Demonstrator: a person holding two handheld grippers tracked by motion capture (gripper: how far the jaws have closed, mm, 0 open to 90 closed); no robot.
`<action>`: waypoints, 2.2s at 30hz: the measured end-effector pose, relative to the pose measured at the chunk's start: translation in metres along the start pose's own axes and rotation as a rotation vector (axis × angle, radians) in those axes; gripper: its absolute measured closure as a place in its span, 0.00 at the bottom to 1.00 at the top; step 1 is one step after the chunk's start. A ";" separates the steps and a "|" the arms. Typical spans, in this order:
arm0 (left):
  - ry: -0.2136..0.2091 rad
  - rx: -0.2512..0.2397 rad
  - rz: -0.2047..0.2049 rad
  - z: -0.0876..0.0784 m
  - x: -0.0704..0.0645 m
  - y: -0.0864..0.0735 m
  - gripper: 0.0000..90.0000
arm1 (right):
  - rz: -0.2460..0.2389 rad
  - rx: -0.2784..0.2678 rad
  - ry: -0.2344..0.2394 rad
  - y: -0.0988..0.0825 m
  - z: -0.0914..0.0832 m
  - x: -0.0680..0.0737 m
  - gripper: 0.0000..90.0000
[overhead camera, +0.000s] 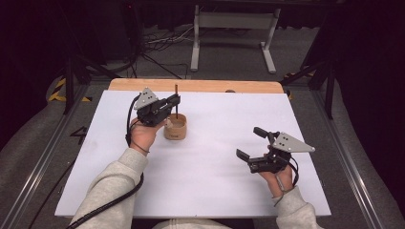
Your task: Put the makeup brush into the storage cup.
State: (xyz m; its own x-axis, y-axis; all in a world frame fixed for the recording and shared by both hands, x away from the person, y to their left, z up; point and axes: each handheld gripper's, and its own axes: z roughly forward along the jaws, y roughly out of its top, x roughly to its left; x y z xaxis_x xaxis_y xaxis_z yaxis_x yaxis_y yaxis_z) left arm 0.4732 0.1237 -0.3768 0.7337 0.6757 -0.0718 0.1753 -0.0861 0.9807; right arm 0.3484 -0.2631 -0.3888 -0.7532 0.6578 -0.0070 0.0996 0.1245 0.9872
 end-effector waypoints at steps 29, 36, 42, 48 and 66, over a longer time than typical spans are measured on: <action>-0.028 0.035 -0.002 0.004 0.004 -0.027 0.91 | 0.018 -0.021 0.018 0.000 0.000 -0.004 0.00; -0.024 0.049 -0.014 0.002 0.005 -0.029 0.90 | 0.019 -0.019 0.018 0.000 0.000 -0.004 0.00; -0.067 0.019 -0.038 -0.002 0.007 -0.028 0.61 | 0.020 -0.021 0.019 0.000 0.000 -0.004 0.00; -0.081 -0.003 -0.038 -0.012 0.008 -0.023 0.30 | 0.025 -0.017 0.014 -0.001 -0.001 -0.005 0.00; -0.140 -0.011 -0.004 -0.074 -0.005 -0.012 0.03 | 0.016 -0.019 -0.024 0.000 -0.008 -0.014 0.00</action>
State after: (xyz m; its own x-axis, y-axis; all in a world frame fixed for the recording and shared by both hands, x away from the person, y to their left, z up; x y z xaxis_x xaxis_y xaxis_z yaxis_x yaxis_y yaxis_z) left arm 0.4190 0.1754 -0.3751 0.8176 0.5671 -0.0996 0.1719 -0.0753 0.9822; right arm 0.3539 -0.2783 -0.3871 -0.7355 0.6775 0.0054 0.0990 0.0995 0.9901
